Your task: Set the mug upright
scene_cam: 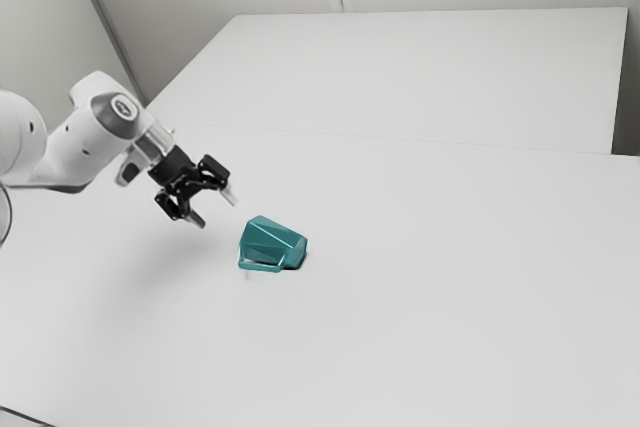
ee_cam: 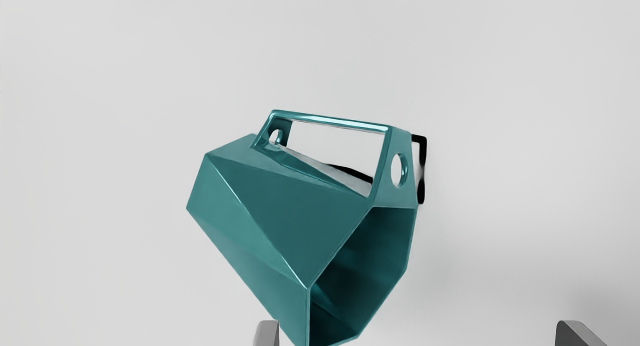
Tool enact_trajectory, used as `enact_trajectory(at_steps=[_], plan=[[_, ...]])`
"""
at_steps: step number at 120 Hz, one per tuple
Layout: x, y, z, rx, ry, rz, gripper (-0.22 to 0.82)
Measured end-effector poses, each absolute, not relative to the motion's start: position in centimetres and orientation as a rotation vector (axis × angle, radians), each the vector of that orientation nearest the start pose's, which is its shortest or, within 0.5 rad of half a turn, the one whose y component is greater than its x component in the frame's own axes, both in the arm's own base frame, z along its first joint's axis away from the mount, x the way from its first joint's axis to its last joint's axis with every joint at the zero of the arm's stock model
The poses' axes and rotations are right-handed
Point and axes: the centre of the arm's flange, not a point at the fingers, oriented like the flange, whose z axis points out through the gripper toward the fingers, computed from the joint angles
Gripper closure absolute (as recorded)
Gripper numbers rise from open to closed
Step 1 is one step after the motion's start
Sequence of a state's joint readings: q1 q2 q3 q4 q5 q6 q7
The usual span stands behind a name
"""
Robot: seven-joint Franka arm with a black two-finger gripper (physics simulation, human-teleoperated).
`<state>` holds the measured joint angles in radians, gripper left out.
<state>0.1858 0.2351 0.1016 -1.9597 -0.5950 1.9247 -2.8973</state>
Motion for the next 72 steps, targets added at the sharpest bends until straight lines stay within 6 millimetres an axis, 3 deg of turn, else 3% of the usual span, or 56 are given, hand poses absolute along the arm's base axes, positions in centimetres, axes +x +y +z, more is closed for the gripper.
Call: enact_trajectory(at_steps=[22,46,72], plan=[[56.4,11.3,32.2,-0.576,3.092,-1.015,0.0],[57.1,9.7,31.6,-0.574,3.077,-1.051,0.01],[57.3,9.0,30.8,-0.585,3.07,-1.077,0.15]])
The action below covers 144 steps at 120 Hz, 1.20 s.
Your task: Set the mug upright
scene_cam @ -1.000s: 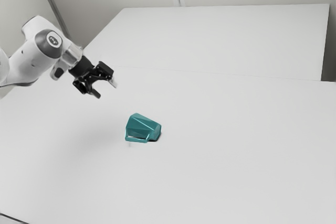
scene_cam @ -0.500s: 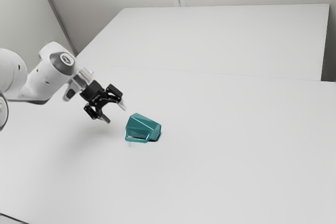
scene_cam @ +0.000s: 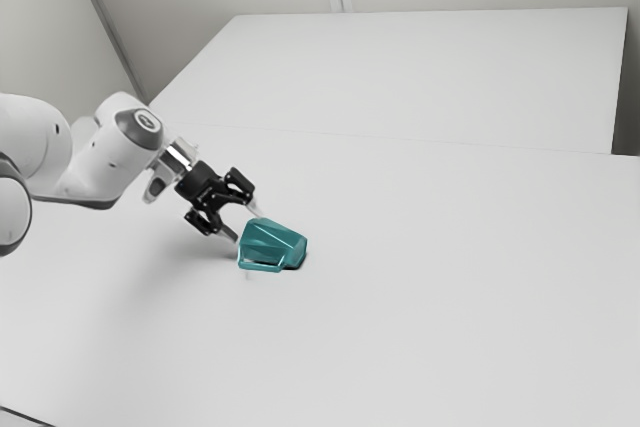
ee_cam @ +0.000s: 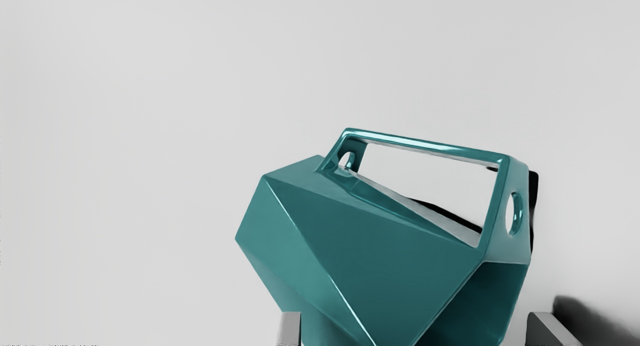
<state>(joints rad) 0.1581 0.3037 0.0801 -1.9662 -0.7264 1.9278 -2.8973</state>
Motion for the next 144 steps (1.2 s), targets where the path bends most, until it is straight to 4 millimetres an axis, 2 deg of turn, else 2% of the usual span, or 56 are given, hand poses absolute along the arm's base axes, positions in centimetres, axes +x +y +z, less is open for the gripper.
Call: enact_trajectory(at_steps=[17,38,56,65,70,86,88,100,115,144], plan=[[57.3,8.6,30.5,-0.625,3.034,-1.124,0.26],[56.6,8.2,29.3,-0.737,2.957,-1.23,0.32],[55.6,8.8,28.4,-0.827,2.912,-1.281,0.41],[55.4,9.0,28.3,-0.847,2.898,-1.29,0.49],[55.4,9.0,28.4,-0.852,2.891,-1.293,0.62],[55.5,9.1,28.5,-0.863,2.875,-1.301,0.71],[55.5,9.1,28.5,-0.864,2.873,-1.301,0.76],[55.6,9.2,28.6,-0.871,2.862,-1.306,0.74],[55.8,9.0,28.9,-0.866,2.851,-1.304,0.77],[56.6,7.8,31.7,-0.782,2.838,-1.262,0.79]])
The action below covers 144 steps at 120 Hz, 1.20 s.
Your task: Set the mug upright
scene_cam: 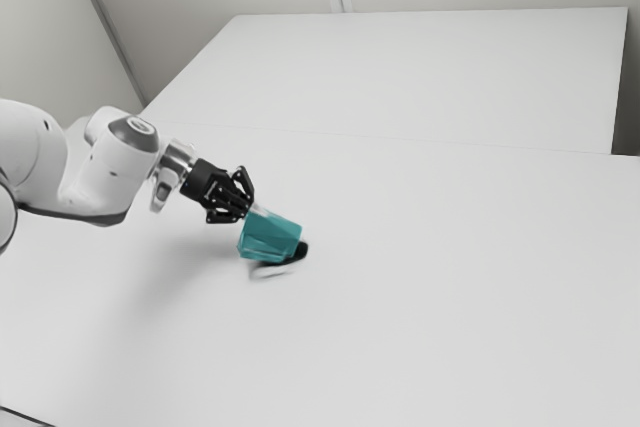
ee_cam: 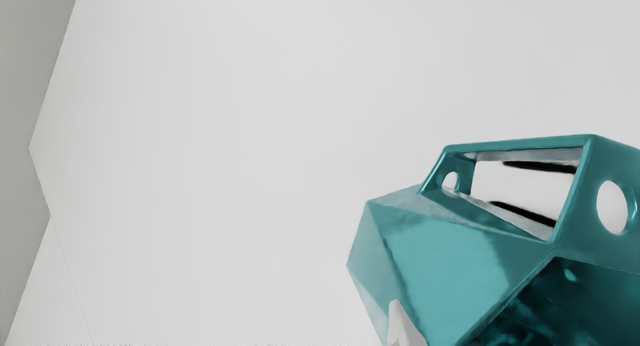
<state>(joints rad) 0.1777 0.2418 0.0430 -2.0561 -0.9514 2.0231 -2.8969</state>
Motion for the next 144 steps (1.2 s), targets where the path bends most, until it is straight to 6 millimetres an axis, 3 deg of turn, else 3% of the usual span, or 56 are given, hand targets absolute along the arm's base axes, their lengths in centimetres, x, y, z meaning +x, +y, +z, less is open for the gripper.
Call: enact_trajectory(at_steps=[44,70,86,98,122,144], plan=[[56.5,6.0,37.9,-0.6,2.828,-1.142,0.78],[57.1,5.1,39.5,-0.359,2.945,-0.837,0.78],[58.4,1.7,41.3,-0.074,3.009,-0.574,0.78],[59.6,-0.9,41.7,0.124,3.036,-0.392,0.78],[60.2,-4.9,40.0,0.39,3.079,-0.167,0.78],[60.1,-6.4,39.2,0.529,3.084,-0.027,0.78]])
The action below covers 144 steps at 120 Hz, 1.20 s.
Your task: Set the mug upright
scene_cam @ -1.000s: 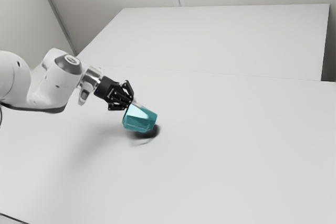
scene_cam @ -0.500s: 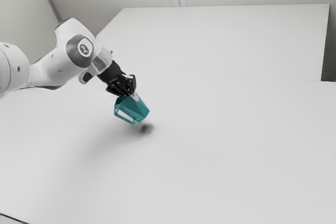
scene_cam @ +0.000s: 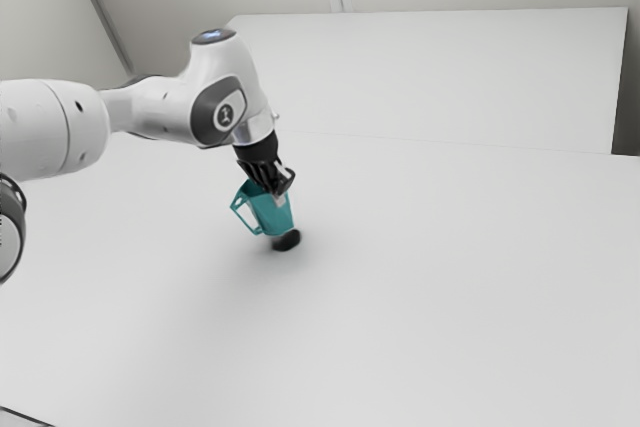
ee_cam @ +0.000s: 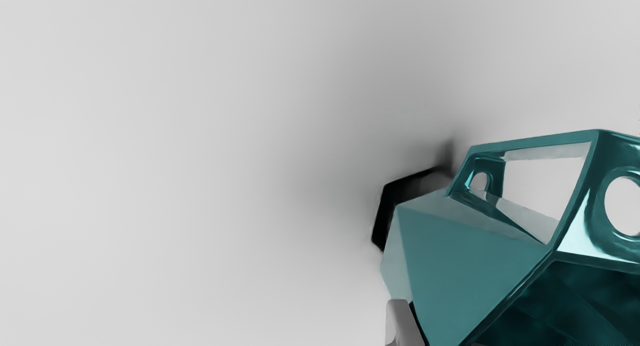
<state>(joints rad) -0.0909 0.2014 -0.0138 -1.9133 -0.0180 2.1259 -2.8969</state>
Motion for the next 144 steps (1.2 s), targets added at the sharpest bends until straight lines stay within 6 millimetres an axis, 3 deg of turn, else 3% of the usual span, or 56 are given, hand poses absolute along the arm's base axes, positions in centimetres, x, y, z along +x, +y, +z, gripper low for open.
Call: enact_trajectory(at_steps=[39,100,123,144], plan=[[60.3,-9.2,36.3,0.731,3.09,0.142,0.78],[60.8,-9.3,35.6,0.752,3.085,0.169,0.78],[60.8,-9.2,36.0,0.757,3.074,0.181,0.36],[60.9,-9.2,36.7,0.752,3.062,0.184,0.16]])
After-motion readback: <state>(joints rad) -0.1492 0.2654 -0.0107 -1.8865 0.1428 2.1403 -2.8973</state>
